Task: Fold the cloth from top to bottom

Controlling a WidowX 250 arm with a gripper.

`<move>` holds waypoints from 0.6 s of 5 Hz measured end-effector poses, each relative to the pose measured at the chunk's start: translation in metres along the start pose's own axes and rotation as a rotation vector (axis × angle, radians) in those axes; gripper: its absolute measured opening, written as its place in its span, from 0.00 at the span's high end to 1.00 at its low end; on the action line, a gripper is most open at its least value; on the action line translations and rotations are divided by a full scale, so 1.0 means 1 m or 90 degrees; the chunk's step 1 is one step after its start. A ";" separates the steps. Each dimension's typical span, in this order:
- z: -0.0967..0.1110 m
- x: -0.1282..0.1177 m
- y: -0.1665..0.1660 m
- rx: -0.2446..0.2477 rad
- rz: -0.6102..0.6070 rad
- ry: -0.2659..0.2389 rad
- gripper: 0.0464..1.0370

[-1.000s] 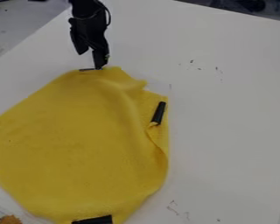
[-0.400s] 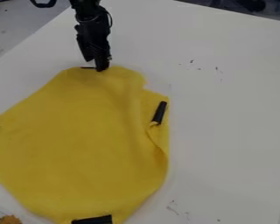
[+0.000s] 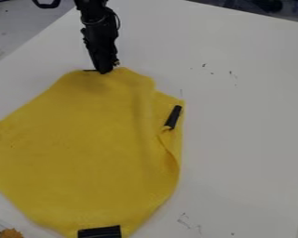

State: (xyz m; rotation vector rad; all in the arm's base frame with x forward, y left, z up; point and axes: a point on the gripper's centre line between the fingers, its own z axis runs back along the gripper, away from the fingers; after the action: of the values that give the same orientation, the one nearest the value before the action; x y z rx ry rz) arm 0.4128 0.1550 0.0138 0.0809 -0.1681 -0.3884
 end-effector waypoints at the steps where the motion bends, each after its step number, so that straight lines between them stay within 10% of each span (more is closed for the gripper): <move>1: 0.000 -0.001 0.000 -0.007 -0.006 -0.003 0.98; 3: 0.020 0.002 0.013 0.062 -0.030 -0.032 0.99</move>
State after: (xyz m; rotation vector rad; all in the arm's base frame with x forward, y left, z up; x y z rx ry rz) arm 0.4161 0.1649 0.0352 0.1722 -0.2346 -0.4298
